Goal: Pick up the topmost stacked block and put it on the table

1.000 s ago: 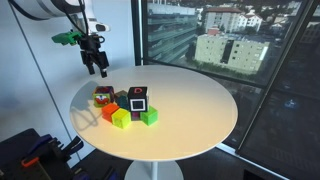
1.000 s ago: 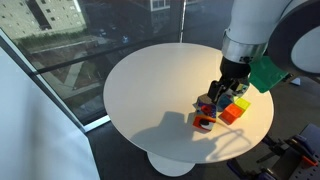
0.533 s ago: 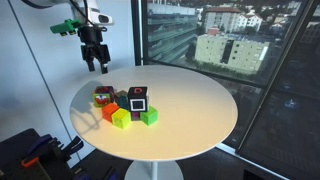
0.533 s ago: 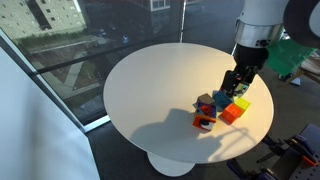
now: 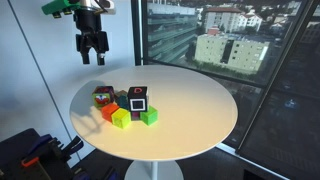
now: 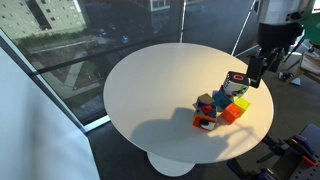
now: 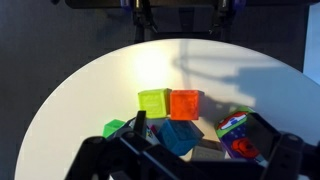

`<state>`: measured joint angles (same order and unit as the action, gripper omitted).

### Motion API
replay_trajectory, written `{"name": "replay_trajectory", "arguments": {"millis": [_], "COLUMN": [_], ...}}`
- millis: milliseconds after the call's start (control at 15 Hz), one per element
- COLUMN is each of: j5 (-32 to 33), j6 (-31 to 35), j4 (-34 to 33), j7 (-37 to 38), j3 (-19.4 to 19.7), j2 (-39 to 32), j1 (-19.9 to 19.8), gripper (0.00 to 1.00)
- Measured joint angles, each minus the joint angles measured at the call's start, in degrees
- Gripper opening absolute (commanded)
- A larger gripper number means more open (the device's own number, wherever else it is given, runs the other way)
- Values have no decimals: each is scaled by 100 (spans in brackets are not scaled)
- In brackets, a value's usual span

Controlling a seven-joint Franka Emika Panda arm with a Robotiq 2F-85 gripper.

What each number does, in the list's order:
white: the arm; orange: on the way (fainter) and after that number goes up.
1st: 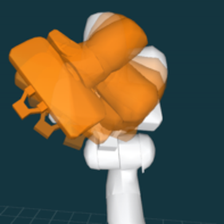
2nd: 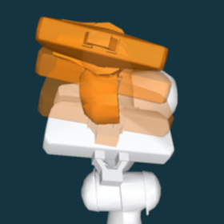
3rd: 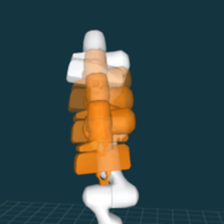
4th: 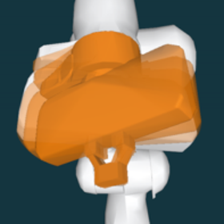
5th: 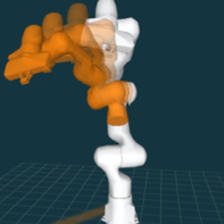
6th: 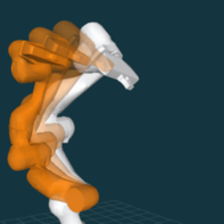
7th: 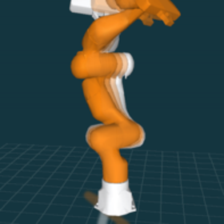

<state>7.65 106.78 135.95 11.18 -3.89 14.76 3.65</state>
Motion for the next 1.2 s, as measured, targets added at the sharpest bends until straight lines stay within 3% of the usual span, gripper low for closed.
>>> {"name": "replay_trajectory", "arguments": {"millis": [600, 1200], "j5": [-457, -737], "j6": [-746, -835], "j4": [-187, -206], "j7": [-825, -1122], "j3": [298, 533], "j2": [753, 1515], "j1": [-64, -96], "gripper": [100, 100]}}
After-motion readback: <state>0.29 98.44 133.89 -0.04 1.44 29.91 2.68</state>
